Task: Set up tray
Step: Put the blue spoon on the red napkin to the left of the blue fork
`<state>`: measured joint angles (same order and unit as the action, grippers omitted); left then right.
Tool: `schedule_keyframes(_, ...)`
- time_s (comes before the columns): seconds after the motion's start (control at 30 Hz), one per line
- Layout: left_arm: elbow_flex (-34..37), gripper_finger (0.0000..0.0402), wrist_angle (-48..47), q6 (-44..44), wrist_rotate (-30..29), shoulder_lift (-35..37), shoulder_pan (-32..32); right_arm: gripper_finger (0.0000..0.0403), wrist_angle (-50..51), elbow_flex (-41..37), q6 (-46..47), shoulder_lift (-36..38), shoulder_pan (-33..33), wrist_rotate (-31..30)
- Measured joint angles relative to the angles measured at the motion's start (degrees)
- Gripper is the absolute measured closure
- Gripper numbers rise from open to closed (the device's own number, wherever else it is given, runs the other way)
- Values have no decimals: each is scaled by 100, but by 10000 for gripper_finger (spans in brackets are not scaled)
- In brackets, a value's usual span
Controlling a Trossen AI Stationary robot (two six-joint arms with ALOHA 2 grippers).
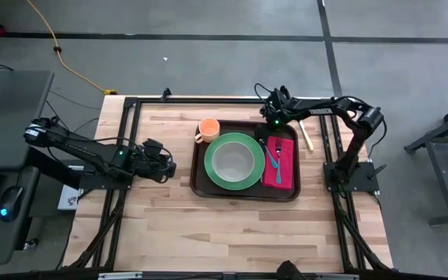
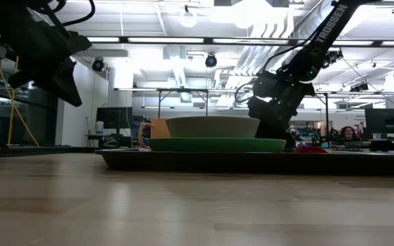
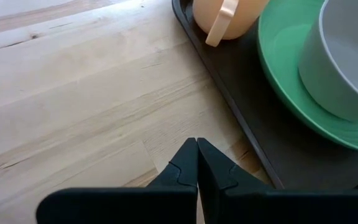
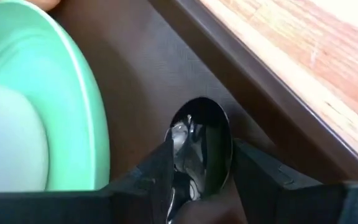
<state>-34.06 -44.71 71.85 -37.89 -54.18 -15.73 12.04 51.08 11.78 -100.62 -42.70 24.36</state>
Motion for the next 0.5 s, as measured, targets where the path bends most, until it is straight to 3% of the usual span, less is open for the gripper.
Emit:
schedule_keyframes(0.2,0,371,-5,0,0,1,-2,286,-77,-36,40,0,-4,-39)
schedule_keyframes(0.5,0,371,-5,-59,2,-1,-2,366,-75,-38,24,0,-4,-43)
